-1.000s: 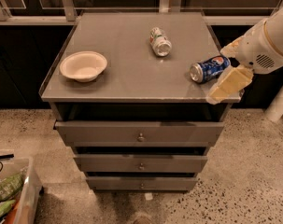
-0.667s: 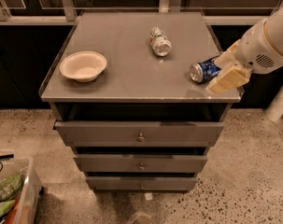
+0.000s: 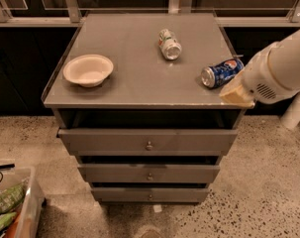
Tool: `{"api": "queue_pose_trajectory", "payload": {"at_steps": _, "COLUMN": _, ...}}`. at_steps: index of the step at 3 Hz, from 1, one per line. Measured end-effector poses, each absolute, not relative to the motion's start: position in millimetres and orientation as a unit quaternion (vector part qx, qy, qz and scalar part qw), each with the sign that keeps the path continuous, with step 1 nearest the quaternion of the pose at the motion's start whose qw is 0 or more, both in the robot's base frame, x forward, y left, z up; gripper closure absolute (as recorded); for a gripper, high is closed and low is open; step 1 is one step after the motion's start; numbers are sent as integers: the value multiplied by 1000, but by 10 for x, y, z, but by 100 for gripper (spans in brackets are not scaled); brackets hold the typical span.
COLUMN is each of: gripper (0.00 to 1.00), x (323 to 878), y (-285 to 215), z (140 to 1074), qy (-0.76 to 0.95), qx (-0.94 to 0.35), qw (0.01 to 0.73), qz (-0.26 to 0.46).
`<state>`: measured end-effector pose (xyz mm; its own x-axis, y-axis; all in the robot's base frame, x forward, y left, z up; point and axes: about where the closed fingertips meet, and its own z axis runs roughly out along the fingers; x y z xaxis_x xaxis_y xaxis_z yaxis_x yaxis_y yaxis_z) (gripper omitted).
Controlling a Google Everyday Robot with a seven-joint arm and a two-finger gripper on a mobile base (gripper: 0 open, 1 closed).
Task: Open top drawer
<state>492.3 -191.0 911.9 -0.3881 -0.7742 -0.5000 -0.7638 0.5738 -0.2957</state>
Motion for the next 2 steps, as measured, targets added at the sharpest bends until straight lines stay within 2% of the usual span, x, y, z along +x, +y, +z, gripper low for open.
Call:
{"api": "queue_pose_trajectory", "payload": {"at_steps": 1, "gripper": 100, "x": 4716, "y": -1837, "z": 9010, "qy": 841, "qx": -426, "qw": 322, "qz": -88}}
{"api": "queue_pose_trajectory", "payload": {"at_steps": 2, "gripper": 100, "x": 4646, "y": -1818, "z": 8444, "qy": 845, "qx": -406, "qw": 324, "qz": -124}}
